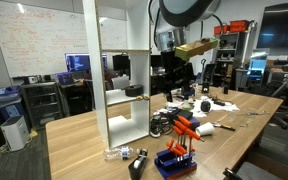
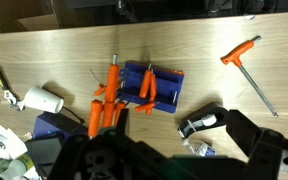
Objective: Put the metal object at the first from the right on the top first shelf
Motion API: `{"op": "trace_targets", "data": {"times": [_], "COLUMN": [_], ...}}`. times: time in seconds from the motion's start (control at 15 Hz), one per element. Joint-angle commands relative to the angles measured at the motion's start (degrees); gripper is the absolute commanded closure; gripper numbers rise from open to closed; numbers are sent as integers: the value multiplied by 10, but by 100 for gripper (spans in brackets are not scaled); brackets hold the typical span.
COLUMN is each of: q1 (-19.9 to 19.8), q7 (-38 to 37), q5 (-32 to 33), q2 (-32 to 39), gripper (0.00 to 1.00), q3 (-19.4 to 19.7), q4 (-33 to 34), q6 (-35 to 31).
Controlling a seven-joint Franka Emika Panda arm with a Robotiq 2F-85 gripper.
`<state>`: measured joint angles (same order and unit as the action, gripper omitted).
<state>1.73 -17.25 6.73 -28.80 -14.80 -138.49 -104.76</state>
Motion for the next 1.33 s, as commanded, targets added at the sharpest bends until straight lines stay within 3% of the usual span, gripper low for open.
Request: {"op": "trace_targets", "data": {"times": [0.0,0.33,0.73,1.27], "q1": [11,2,-13,-30], "q7": [0,7,20,40], "q5": [-1,-19,-41,-26], "q2": [-5,-19,-12,45], "gripper": [0,0,0,0], "q3": [21,62,114,125], "q4": [-5,-23,-69,-117], "q6": [-10,-40,-136,-246]}}
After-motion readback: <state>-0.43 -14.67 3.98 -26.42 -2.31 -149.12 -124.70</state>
